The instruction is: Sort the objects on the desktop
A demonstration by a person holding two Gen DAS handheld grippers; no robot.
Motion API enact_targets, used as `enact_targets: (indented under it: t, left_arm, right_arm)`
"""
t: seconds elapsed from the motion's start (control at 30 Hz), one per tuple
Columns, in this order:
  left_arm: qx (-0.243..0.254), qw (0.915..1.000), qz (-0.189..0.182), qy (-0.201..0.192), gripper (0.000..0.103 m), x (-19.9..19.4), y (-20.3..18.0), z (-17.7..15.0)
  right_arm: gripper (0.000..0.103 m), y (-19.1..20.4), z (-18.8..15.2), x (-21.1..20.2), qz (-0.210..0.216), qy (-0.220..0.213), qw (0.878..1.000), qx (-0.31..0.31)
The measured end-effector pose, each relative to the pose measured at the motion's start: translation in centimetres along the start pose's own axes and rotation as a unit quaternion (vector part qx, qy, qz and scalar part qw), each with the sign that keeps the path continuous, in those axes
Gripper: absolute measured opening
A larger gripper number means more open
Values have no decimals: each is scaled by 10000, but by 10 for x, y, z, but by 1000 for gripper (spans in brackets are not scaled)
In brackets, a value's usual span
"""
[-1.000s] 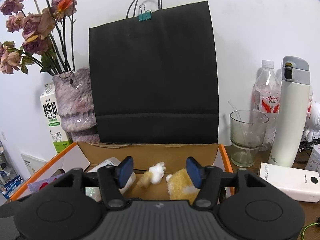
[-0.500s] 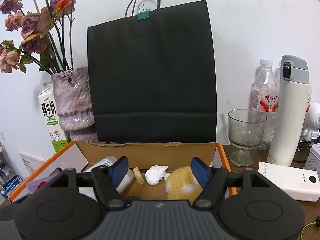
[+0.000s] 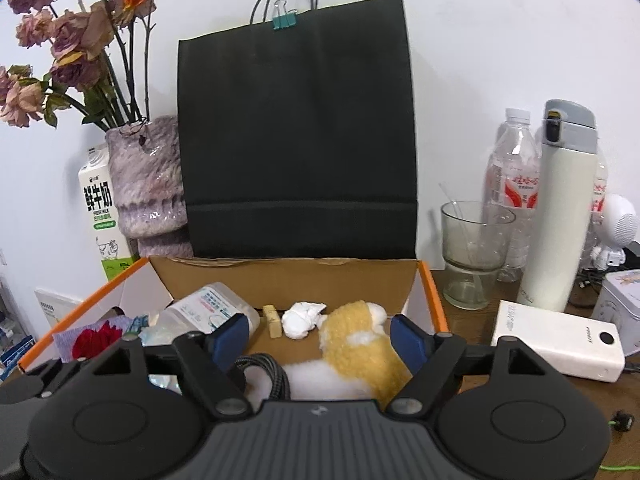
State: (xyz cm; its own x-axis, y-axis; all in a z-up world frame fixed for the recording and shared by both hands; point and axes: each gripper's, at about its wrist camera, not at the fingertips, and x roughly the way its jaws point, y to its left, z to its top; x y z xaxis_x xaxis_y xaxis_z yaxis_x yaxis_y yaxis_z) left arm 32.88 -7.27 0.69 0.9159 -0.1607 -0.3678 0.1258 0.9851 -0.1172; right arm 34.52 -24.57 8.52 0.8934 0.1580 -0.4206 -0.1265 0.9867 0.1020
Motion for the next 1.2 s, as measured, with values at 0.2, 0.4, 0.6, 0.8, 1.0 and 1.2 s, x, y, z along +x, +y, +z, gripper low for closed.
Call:
enact_targets:
  t: [0.2, 0.4, 0.6, 0.8, 1.0, 1.2]
  left_arm:
    - [295, 9995, -51, 71, 98, -13, -6, -7]
    - [423, 9988, -15, -235, 99, -58, -6, -21]
    - [124, 9995, -194, 227, 102, -105, 6, -38]
    - [-367, 9981, -112, 487, 102, -150, 29, -52]
    - [-329, 9988, -16, 350, 103, -193, 38, -63]
    - [-262, 9993, 142, 237, 103, -226, 43, -73]
  right_arm:
    - [77, -8, -7, -15, 43, -10, 9999, 135]
    - [77, -2, -18, -50, 107, -104, 9999, 82]
    - [78, 13, -43, -100, 151, -41, 9998, -121]
    - [82, 31, -74, -147, 185, 138, 9995, -230]
    - [92, 49, -96, -191, 189, 97, 9993, -314]
    - [103, 57, -117, -219, 219, 98, 9996, -158]
